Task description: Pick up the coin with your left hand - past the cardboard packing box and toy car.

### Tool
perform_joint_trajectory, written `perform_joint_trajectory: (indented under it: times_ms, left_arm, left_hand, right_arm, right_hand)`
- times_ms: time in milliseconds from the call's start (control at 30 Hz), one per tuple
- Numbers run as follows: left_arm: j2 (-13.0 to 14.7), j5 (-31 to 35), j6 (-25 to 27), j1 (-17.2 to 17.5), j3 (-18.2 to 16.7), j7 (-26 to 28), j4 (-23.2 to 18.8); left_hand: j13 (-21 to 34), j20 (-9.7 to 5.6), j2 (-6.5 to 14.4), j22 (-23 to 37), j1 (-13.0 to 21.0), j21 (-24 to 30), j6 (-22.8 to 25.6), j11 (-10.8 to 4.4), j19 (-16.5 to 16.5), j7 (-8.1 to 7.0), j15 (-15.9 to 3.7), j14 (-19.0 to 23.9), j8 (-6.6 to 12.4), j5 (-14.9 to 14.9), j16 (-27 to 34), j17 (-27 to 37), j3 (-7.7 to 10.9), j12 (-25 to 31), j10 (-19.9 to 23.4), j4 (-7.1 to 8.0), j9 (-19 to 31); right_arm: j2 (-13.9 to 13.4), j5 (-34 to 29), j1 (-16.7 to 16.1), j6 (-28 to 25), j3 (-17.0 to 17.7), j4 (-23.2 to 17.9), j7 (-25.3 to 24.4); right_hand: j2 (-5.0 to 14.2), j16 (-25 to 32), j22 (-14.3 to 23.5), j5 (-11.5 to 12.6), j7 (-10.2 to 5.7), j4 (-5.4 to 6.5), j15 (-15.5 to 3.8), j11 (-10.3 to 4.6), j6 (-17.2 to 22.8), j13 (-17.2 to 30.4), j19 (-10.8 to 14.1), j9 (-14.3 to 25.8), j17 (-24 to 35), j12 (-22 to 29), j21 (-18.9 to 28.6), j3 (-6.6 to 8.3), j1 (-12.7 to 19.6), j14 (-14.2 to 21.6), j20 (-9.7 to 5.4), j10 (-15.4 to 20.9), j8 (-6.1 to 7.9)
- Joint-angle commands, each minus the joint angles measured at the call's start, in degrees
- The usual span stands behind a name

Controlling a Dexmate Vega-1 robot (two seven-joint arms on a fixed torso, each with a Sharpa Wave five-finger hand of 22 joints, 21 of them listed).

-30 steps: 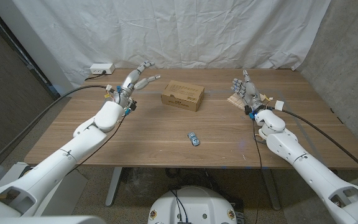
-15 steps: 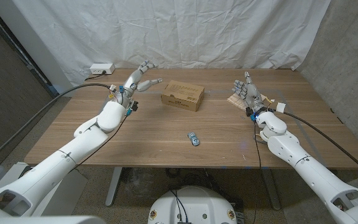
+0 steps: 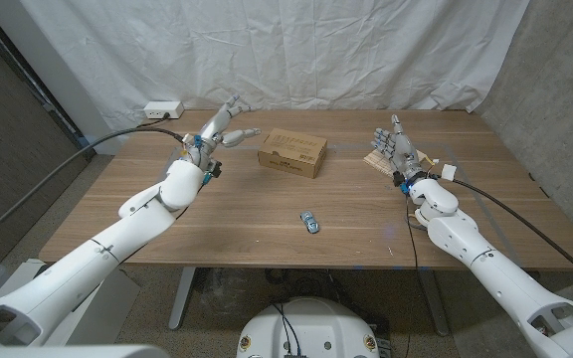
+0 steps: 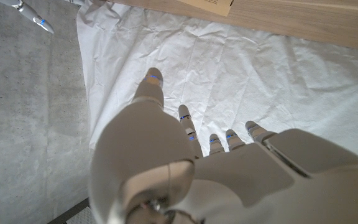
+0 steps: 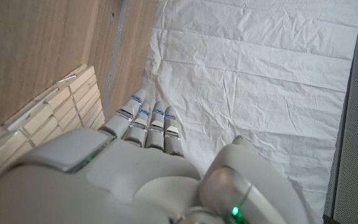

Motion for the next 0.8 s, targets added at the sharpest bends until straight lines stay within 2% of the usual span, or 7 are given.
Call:
perform_joint_trajectory:
  times_ms: [33, 300, 367, 433, 533, 733, 800]
  left_arm:
    - [0.3, 9.3, 7.0, -1.0, 2.1, 3.7, -2.5]
    - [0.5, 13.4, 9.1, -2.6, 3.9, 3.3, -2.8]
    - [0.6, 13.9, 9.4, -2.8, 4.0, 3.2, -2.9]
    - [0.7, 14.9, 10.3, -3.3, 4.5, 2.7, -3.1]
    - [0.8, 18.1, 12.8, -4.1, 5.8, 2.1, -3.7]
    - [1.3, 20.1, 15.3, -5.4, 6.9, -0.8, -5.0]
    - [1.0, 21.1, 15.7, -5.5, 7.2, -0.2, -5.1]
  left_hand:
    - [0.1, 0.71, 0.2, 0.2, 1.3, 0.2, 2.7, 0.67, -0.6, 0.46, 0.41, -2.6, 0.96, -0.6, 0.1, 0.1, 0.01, 0.1, -3.6, 0.24, 0.4]
    - [0.1, 1.05, 0.5, 0.2, 2.2, 0.2, 5.7, -0.03, -0.8, 0.06, 0.38, -3.1, 1.83, -0.8, 0.0, 0.1, 0.14, 0.1, -4.0, 0.36, 0.6]
    - [0.1, 1.06, 0.6, 0.3, 2.7, 0.2, 4.0, -0.83, -1.1, -0.40, -0.03, -3.7, 0.93, -1.0, -0.1, 0.1, 0.09, -0.1, -5.1, 0.46, 0.6]
    - [0.1, 1.07, 0.6, 0.3, 2.8, 0.1, 3.4, -0.82, -1.4, -0.88, -0.26, -4.0, 0.51, -1.2, -0.1, 0.1, 0.03, -0.2, -5.5, 0.55, 0.6]
    - [0.1, 1.15, 0.6, 0.3, 2.9, 0.0, 3.1, -1.04, -1.7, -0.96, -0.66, -4.6, 0.25, -1.3, -0.2, 0.1, -0.05, -0.2, -6.0, 0.64, 0.6]
    - [0.1, 0.87, 0.6, 0.3, 3.1, -0.1, 3.7, -1.61, -2.3, -1.46, -1.54, -5.6, 0.25, -1.5, -0.4, 0.1, -0.17, -0.1, -6.2, 0.77, 0.6]
    - [0.1, 0.82, 0.6, 0.3, 3.2, -0.1, 3.6, -1.61, -2.4, -1.48, -1.50, -5.7, 0.19, -1.5, -0.3, 0.2, -0.20, -0.1, -6.2, 0.79, 0.6]
  right_arm:
    - [0.1, -0.2, 0.4, -0.6, -0.2, -0.2, -0.5]
    - [0.8, 0.1, 0.7, -0.1, -0.1, 0.9, -0.4]
    - [1.0, 0.3, 0.8, -0.1, -0.1, 1.2, -0.3]
    - [1.0, 0.4, 1.0, -0.3, -0.2, 1.3, -0.2]
    - [1.1, 0.6, 1.2, -0.3, -0.1, 1.5, 0.1]
    - [0.7, 0.8, 1.3, -0.6, 0.1, 0.6, 0.2]
    - [0.4, 0.8, 1.3, -0.9, 0.2, 0.2, 0.2]
  right_hand:
    - [0.70, 0.2, 0.1, -0.1, -0.08, 0.14, -0.02, 0.11, 0.5, 0.3, 0.2, 0.1, 0.2, -0.2, -0.2, -0.17, 0.0, 0.4, 0.12, 0.5, 0.05]
    - [0.73, 0.3, 0.1, -0.1, -0.15, 0.12, -0.15, -0.09, 0.7, 0.3, 0.3, 0.1, 0.2, -0.2, -0.2, -0.20, 0.1, 0.5, 0.15, 0.6, 0.09]
    - [0.73, 0.3, 0.1, -0.2, -0.13, 0.11, -0.16, -0.09, 0.8, 0.3, 0.3, 0.1, 0.2, -0.2, -0.2, -0.21, 0.1, 0.5, 0.14, 0.6, 0.09]
    - [0.74, 0.3, 0.1, -0.2, -0.15, 0.10, -0.28, -0.05, 0.8, 0.3, 0.3, 0.1, 0.2, -0.2, -0.2, -0.23, 0.1, 0.6, 0.14, 0.7, 0.10]
    - [0.75, 0.3, 0.1, -0.2, -0.18, 0.09, -0.22, -0.06, 1.0, 0.3, 0.4, 0.1, 0.2, -0.2, -0.2, -0.25, 0.1, 0.8, 0.19, 0.8, 0.14]
    - [0.76, 0.4, 0.1, -0.2, -0.46, 0.06, -0.22, -0.25, 1.3, 0.3, 0.5, 0.1, 0.2, 0.1, -0.2, -0.31, 0.1, 1.1, 0.35, 1.5, 0.20]
    - [0.76, 0.4, 0.1, -0.2, -0.49, 0.06, -0.29, -0.18, 1.4, 0.3, 0.5, 0.1, 0.2, 0.1, -0.2, -0.33, 0.1, 1.2, 0.44, 1.7, 0.22]
